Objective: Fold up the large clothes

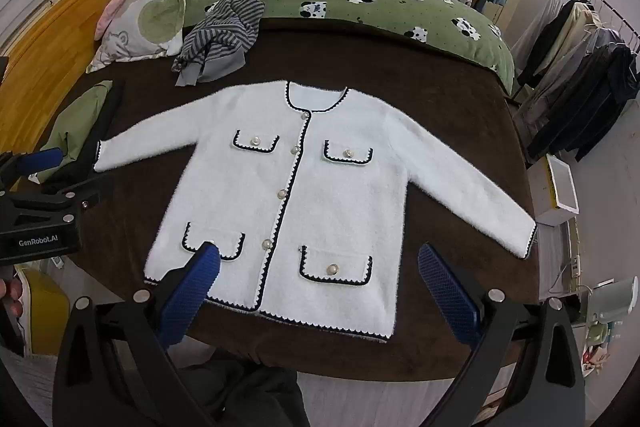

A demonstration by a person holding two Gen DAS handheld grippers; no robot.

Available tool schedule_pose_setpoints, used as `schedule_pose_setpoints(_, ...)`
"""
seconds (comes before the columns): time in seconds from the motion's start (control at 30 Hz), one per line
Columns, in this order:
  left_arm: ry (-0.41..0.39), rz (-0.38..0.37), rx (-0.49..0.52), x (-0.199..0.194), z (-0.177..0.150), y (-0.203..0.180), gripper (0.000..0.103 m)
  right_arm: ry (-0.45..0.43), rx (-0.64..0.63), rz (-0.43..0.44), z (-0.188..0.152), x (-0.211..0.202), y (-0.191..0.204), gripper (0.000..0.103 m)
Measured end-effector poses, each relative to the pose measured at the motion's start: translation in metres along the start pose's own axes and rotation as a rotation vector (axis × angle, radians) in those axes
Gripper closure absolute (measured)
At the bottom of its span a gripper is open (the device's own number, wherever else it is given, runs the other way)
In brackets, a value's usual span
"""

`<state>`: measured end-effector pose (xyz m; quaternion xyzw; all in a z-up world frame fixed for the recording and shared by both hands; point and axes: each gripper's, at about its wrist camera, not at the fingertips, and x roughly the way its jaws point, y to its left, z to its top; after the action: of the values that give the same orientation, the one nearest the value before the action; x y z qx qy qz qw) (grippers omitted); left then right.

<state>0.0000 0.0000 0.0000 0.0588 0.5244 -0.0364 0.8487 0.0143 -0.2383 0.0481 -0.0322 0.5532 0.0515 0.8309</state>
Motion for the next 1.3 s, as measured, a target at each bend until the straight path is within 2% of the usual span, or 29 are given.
schedule_pose_setpoints(0.7, 0.003, -0.011, -0.01, 0.004, -0.003, -0.005, 0.006, -0.002, -0.003, 0.0, 0.006, 0.001, 0.008, 0.006)
schedule_pose_setpoints(0.93, 0.003, -0.012, -0.006, 0.005, -0.009, -0.013, 0.006, -0.003, 0.009, 0.008, 0.001, 0.003, -0.002, 0.006)
schedule_pose_setpoints(1.3, 0.008, -0.015, 0.0, 0.003, 0.002, -0.005, 0.006, 0.0, 0.013, 0.01, 0.003, 0.004, -0.001, 0.006)
